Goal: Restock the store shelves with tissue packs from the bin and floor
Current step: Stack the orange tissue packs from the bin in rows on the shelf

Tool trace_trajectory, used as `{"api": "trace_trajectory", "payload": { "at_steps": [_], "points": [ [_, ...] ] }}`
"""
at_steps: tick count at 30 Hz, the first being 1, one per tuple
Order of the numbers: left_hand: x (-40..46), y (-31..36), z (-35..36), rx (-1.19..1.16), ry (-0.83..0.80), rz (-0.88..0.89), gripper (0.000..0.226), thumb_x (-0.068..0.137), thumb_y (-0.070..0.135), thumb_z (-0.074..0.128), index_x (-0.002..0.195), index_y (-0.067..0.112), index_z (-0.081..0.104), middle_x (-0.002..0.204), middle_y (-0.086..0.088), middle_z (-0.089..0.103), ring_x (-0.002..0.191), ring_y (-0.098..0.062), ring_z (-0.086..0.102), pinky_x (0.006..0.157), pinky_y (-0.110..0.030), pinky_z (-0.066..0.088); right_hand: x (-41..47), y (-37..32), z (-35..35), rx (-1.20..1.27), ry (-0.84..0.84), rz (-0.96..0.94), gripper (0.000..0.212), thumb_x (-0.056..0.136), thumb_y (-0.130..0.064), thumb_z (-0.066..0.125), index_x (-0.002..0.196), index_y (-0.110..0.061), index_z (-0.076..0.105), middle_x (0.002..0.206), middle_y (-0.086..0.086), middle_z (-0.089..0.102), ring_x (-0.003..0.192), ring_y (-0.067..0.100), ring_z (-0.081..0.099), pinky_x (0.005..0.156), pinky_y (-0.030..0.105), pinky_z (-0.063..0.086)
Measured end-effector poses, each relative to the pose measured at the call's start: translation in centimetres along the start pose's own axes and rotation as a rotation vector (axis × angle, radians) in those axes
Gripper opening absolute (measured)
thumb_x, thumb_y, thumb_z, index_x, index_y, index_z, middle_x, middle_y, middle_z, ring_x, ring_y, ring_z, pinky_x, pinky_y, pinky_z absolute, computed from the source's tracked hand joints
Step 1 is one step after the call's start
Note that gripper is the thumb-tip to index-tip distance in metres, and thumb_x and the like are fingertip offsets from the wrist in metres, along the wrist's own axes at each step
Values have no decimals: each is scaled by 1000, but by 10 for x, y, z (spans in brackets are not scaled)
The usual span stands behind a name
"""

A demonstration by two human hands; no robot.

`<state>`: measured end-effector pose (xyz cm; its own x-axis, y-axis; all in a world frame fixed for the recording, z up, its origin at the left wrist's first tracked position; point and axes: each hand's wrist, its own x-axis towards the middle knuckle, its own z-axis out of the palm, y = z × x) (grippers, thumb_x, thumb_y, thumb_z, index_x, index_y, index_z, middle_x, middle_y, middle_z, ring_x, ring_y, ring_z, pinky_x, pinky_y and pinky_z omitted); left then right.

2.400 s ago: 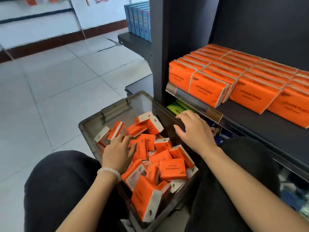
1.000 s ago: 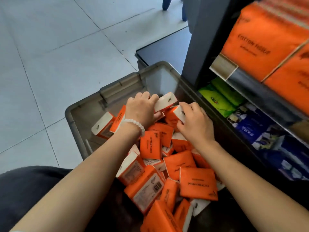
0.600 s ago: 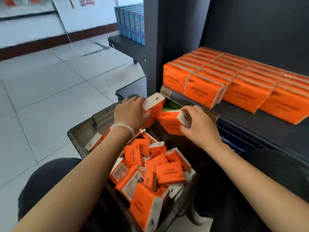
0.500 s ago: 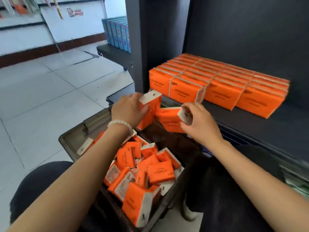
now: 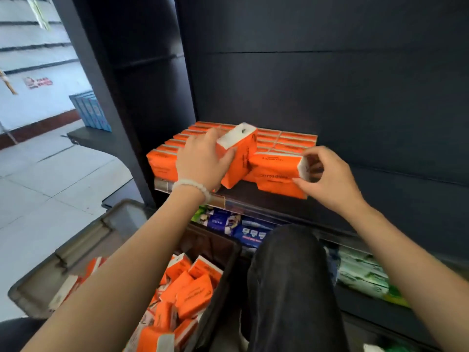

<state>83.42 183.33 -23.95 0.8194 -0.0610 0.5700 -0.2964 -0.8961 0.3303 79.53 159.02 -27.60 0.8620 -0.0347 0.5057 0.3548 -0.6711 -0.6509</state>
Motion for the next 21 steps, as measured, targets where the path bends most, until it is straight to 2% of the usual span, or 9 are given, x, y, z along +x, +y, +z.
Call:
{"api": "trace_trajectory", "payload": {
  "at_steps": [6,10,14,18,21],
  "points": [
    [5,37,61,-61,-115,24,38,88,44,56,118,21,55,113,-6,63,112,-31,50,87,-42,40,-8,59,-29,20,52,147,50,67,-1,79,100,-27,52,102,-1,57,88,12,59,78,29,54],
    [1,30,96,101,-250,37,41,91,49,48,124,25,50,121,-3,60,122,-26,43,96,-43,32,-15,95,-21,28,-2,240,50,68,2,78,99,-28,52,103,1,59,90,14,61,83,32,54],
    [18,22,103,165,-309,77,47,88,49,51,127,23,48,127,-2,55,124,-25,41,97,-43,33,-11,112,-17,-57,-56,261,49,67,-5,80,99,-28,51,102,-4,59,91,11,60,87,32,51],
    [47,35,102,226,-449,222,55,84,44,57,133,25,41,132,0,49,125,-22,41,101,-44,34,4,112,-17,-127,-95,230,51,67,-17,81,111,-24,56,107,-8,54,100,12,56,91,33,47],
    [60,47,109,297,-480,311,60,84,46,57,137,26,37,133,0,48,126,-22,41,101,-44,34,14,108,-17,-183,-144,191,53,69,-25,80,117,-23,58,108,-10,53,102,9,54,90,29,46]
  ]
}}
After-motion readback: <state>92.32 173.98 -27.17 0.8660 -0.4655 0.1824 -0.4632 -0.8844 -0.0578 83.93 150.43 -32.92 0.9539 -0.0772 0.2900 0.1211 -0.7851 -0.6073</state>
